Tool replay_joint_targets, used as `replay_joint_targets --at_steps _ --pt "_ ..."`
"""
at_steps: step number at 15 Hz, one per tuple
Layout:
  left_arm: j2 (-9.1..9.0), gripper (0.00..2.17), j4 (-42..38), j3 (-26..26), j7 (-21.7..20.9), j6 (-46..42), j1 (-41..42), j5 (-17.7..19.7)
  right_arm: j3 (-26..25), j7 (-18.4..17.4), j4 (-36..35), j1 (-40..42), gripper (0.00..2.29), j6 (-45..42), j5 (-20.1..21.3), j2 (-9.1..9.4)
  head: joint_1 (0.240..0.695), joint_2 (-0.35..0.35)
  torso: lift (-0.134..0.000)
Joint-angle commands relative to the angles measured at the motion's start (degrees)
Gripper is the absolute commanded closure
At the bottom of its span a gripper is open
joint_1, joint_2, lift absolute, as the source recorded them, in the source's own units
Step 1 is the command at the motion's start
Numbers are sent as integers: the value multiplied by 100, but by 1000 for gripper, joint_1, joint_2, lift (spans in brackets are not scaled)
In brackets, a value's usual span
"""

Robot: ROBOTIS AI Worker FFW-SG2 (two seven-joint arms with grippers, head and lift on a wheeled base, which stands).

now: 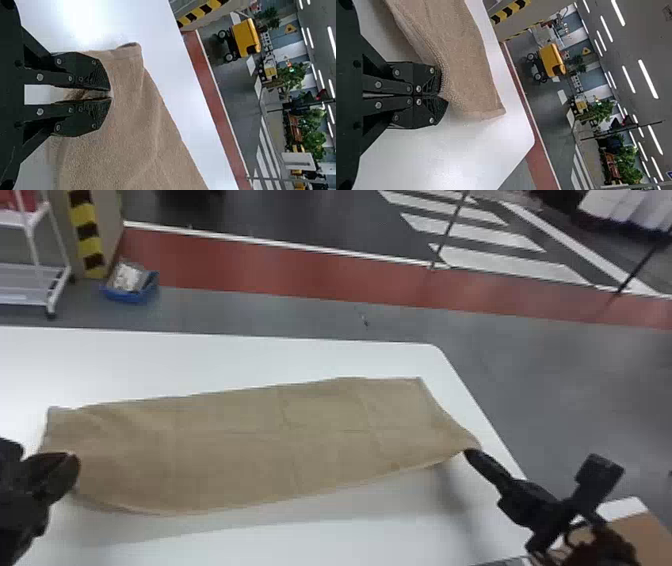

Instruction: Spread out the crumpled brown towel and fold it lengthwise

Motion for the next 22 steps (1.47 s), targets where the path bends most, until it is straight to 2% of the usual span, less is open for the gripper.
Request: replay_joint_targets --at_steps 1,4,6,7,10,13,17,18,20,21,22 --pt "0 1241 -293 477 18 -3 155 460 -189 2 -289 -74 1656 368 -30 -37 695 -312 -123" --pt "9 1241 -644 996 36 15 164 1101 -461 -24 -552 -391 1656 1054 -91 -169 695 -287 -123" --pt "79 1244 -591 1110 18 15 -153 1470 -382 -50 -447 -944 1656 1528 41 -441 695 -281 -123" --pt "70 1244 -477 1102 18 15 -355 1505 -197 -68 -280 -1243 1656 1669 199 -547 695 -277 -123" --pt "70 1349 -20 1049 9 15 -996 1743 435 -94 63 -2069 1656 1897 638 -635 695 -244 -123" --pt "123 1349 657 978 0 15 -1928 1927 1103 -138 942 -3238 1656 1880 1025 -687 695 -188 -123" --pt "281 1349 1606 899 -158 -3 -3106 2323 1596 -173 2190 -4653 1656 1651 1289 -670 604 -129 -123" --pt "281 1345 1914 829 -175 -73 -3519 2358 1675 -165 2550 -5031 1656 1458 1350 -661 562 -113 -123" --pt "290 1349 2388 644 -246 -108 -4222 2455 1684 -165 3148 -5638 1656 1177 1482 -635 521 -102 -123" --pt "290 1349 2520 583 -281 -108 -4521 2472 1631 -129 3368 -5858 1656 1089 1447 -626 470 -99 -123" --pt "281 1349 2634 504 -281 -108 -4784 2481 1587 -86 3587 -6077 1656 966 1412 -626 446 -101 -123"
